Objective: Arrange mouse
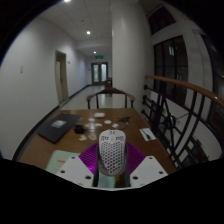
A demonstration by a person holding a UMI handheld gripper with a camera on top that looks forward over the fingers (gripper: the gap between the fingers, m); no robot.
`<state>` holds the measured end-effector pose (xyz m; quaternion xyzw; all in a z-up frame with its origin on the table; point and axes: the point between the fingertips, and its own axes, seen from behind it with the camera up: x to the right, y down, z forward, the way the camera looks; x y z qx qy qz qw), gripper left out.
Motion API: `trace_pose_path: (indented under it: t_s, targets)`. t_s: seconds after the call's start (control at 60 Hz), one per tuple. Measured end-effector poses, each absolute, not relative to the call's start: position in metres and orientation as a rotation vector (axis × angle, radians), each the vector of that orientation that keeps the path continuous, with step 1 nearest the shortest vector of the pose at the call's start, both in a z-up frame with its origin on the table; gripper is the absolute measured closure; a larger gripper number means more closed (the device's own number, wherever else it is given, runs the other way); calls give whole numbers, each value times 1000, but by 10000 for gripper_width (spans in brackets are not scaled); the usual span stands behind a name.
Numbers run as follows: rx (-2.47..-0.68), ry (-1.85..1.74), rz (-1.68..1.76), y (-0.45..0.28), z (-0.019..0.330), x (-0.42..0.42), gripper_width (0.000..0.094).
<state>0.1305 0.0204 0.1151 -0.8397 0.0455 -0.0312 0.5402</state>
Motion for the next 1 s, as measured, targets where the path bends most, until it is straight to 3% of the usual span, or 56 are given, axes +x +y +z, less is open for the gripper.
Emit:
trace_pose_path:
  t_s: [0.117, 0.283, 0.4, 0.6, 0.717, 1.0]
  targets:
    - [-1990, 62, -43, 15, 117, 58, 560]
    - [-2151, 47, -37, 9, 25, 8, 564]
    - [-2222, 68, -82, 11, -13, 14, 562]
    - [-2285, -11, -36, 3, -16, 11, 392]
    - [-2267, -150, -50, -22, 4, 16, 123]
    - [-2254, -162, 103, -109, 42, 35, 97]
